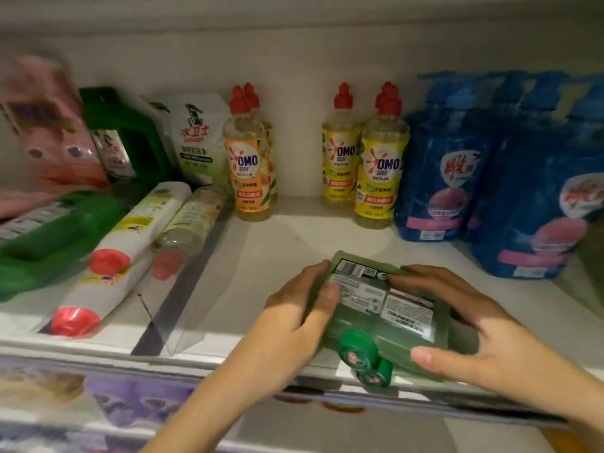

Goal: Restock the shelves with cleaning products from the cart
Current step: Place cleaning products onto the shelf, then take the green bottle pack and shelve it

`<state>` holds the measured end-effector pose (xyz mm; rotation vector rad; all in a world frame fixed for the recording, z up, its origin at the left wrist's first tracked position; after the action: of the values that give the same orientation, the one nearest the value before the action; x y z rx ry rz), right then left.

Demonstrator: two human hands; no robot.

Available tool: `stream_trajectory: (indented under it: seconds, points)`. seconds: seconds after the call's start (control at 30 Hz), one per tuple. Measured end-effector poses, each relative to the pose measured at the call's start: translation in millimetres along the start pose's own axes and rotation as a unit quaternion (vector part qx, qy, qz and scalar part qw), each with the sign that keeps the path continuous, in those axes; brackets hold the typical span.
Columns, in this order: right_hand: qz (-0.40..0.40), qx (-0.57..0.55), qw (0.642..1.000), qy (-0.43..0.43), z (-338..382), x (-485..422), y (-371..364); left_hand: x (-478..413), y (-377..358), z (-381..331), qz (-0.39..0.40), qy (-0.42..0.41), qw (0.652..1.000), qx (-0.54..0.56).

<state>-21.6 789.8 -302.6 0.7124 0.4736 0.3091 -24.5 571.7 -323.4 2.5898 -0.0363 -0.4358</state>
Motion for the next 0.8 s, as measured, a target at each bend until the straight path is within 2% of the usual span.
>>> stream_trajectory:
  seconds: [0.1, 0.2, 0.33, 0.43, 0.57, 0.67, 0.8]
  points:
    - [0.024, -0.023, 0.999, -0.012, -5.2, 8.1, 0.5, 0.1, 1.1, 4.3, 0.085, -0.006, 0.996, -0.001]
    - [0.074, 0.015, 0.997, -0.02, -12.8, 10.5, -0.5, -3.5, 11.1, 6.6, 0.18, -0.015, 0.983, 0.009]
    - [0.057, 0.065, 0.996, 0.007, -12.8, 3.2, 3.0, -10.1, 20.0, 8.4, 0.235, -0.06, 0.965, -0.1]
    - [0.028, 0.09, 0.995, 0.037, -12.1, -2.8, 2.7, -15.0, 17.2, 6.1, 0.226, -0.079, 0.96, -0.146]
    - [0.018, 0.072, 0.997, 0.016, -12.2, -13.3, 10.3, -21.6, 20.2, -2.7, 0.2, -0.105, 0.956, -0.186]
    - [0.058, -0.057, 0.996, -0.032, -13.3, -24.2, 17.5, -31.5, 26.2, -11.2, 0.165, -0.134, 0.959, -0.187]
    - [0.079, -0.204, 0.971, -0.097, -17.3, -46.6, 26.7, -49.1, 12.7, -21.3, 0.117, -0.15, 0.954, -0.23]
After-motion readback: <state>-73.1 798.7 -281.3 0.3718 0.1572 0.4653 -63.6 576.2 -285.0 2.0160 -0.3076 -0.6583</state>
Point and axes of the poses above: each hand's wrist, its own x-axis away from the middle knuckle, its own y-axis out of the back of the hand, z = x × y, the point moved 3 cm from there along -x, towards the middle knuckle, and after that the axes turned 6 degrees about -z, right-handed, at the moved point
